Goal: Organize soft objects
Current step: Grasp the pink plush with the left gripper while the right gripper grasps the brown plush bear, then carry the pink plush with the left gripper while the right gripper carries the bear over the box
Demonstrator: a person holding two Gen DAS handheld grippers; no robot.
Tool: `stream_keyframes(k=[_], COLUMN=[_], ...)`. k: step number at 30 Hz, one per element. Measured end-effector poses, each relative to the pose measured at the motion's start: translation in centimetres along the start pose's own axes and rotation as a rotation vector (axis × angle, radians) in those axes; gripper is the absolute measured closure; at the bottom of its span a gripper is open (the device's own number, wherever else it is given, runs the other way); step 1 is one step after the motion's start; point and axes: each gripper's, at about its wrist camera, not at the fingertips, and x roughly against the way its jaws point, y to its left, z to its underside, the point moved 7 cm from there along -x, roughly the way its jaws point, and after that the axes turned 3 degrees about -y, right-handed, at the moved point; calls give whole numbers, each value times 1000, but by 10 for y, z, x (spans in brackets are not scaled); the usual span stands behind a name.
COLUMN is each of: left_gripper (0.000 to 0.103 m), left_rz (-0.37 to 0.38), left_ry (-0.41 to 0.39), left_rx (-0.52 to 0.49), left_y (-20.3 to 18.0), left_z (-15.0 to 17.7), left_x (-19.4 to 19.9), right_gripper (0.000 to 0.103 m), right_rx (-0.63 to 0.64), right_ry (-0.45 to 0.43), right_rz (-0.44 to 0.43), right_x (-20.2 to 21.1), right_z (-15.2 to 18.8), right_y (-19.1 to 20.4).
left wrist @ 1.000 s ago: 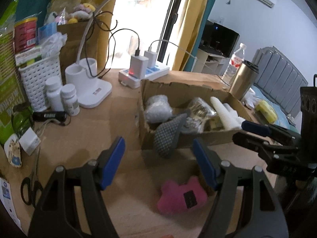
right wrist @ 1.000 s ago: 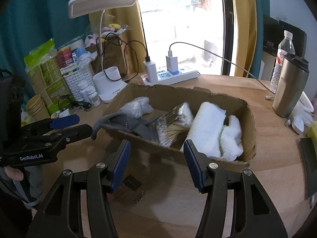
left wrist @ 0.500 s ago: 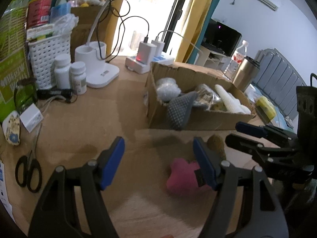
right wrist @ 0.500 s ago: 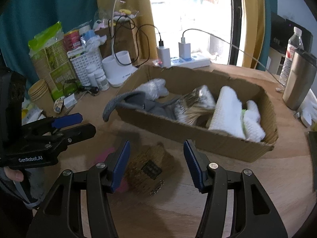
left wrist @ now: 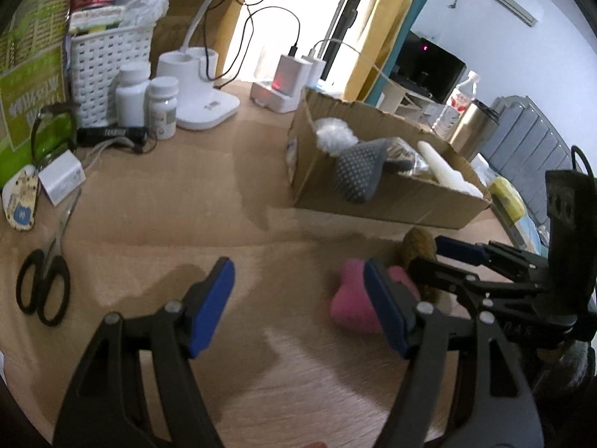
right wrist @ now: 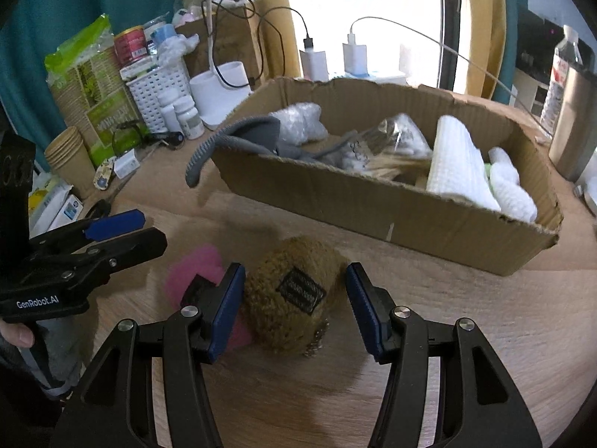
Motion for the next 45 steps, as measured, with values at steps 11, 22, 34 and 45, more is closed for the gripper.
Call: stream_keyframes(k=[11, 22, 34, 45], left_gripper=[30, 29, 21, 39], left_rz=[20, 22, -44, -11], left_ry=[23, 59, 138, 120], left_rx=[-41, -109, -167, -192], left_y=[-28, -64, -77, -77], left_z=[4, 11, 22, 26], left_x=[-7, -22, -48, -51], right_gripper=[58, 58, 58, 58], right_rx=[-8, -39, -99, -105], right_ry=[10, -46, -77, -83], right_rz=[-64, -76, -75, -73], right_x=[-3, 19, 32, 34], right_z=[10, 12, 23, 25], right_y=[-1, -23, -55, -61])
